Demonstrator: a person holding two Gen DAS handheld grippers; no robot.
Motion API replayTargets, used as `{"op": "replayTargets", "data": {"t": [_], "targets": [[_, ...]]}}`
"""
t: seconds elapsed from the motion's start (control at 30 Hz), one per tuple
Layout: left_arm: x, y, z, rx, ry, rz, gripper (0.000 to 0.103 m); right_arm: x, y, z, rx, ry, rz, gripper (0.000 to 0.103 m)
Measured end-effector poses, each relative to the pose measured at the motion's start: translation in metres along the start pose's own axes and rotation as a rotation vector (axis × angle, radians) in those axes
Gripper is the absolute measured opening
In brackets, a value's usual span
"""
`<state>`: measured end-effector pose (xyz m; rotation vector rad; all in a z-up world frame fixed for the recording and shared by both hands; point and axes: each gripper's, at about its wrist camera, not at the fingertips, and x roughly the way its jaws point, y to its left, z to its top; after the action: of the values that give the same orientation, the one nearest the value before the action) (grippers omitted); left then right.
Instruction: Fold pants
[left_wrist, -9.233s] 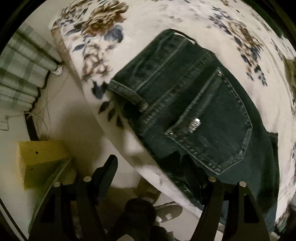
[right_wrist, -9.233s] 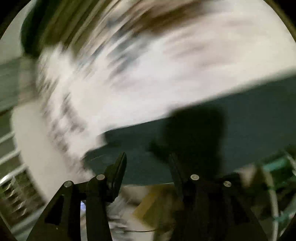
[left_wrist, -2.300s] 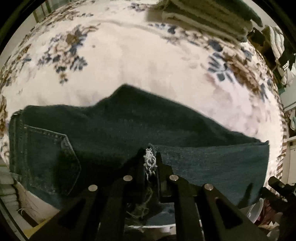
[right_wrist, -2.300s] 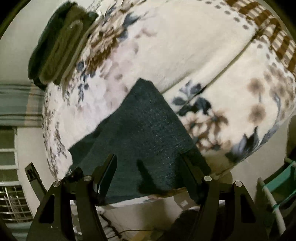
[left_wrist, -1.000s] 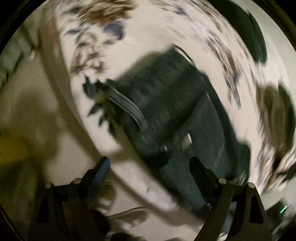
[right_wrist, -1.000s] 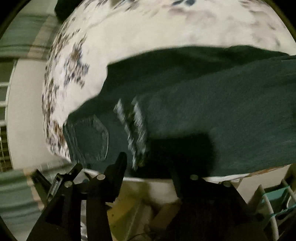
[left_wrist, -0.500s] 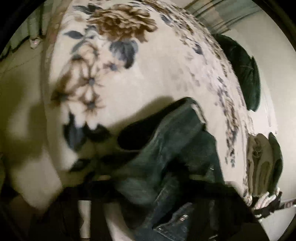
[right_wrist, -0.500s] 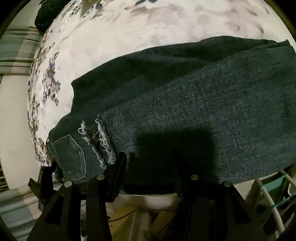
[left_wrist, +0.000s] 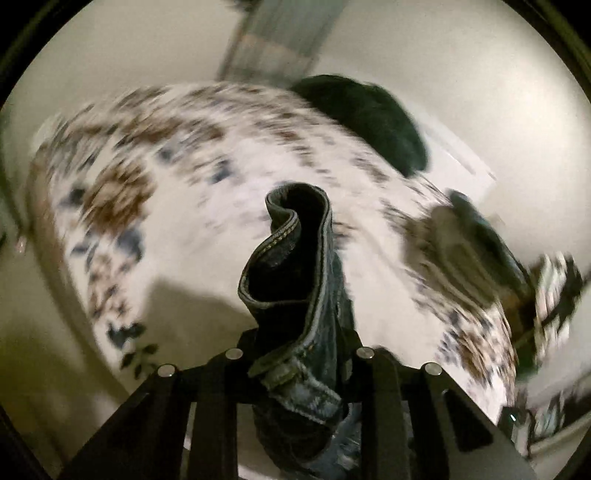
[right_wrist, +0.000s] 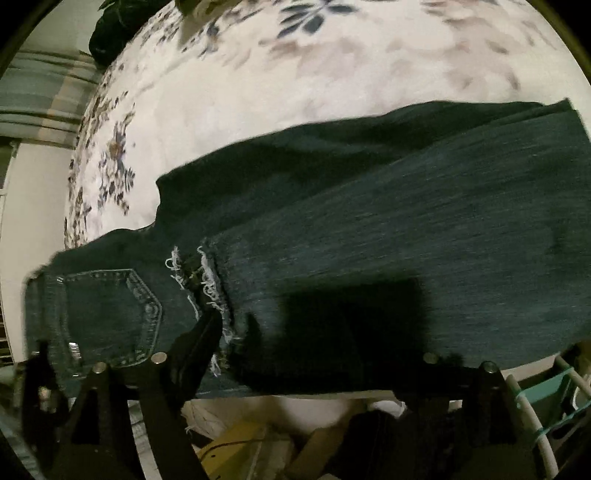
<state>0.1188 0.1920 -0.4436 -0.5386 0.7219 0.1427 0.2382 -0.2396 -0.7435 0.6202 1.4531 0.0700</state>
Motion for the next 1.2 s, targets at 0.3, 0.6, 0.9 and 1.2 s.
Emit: {"op": "replayTargets", "data": {"t": [0.3,0.6,0.9,1.2], "targets": [[-0.029,-0.172,-0.050,0.261,0.088,-0.187,0.021,-0.089,-0.105,0.006,0.133,-0.084,-0.019,0.096],[0.043,-0.300,-0.171,0.438,0.317,-0.251,0.020,-0.174,-0.249,0.010,0.253,-0.193,-0.153,0.096],[0.089,-0.338,-0.239,0.517,0.494,-0.168,0.025,-0.191,-0.318,0.024,0.339,-0.235,-0.131,0.096],[0.066,-0.333,-0.205,0.410,0.575,-0.193,0.079,-0.196,-0.316,0.027,0.333,-0.218,0.123,0.096]]}}
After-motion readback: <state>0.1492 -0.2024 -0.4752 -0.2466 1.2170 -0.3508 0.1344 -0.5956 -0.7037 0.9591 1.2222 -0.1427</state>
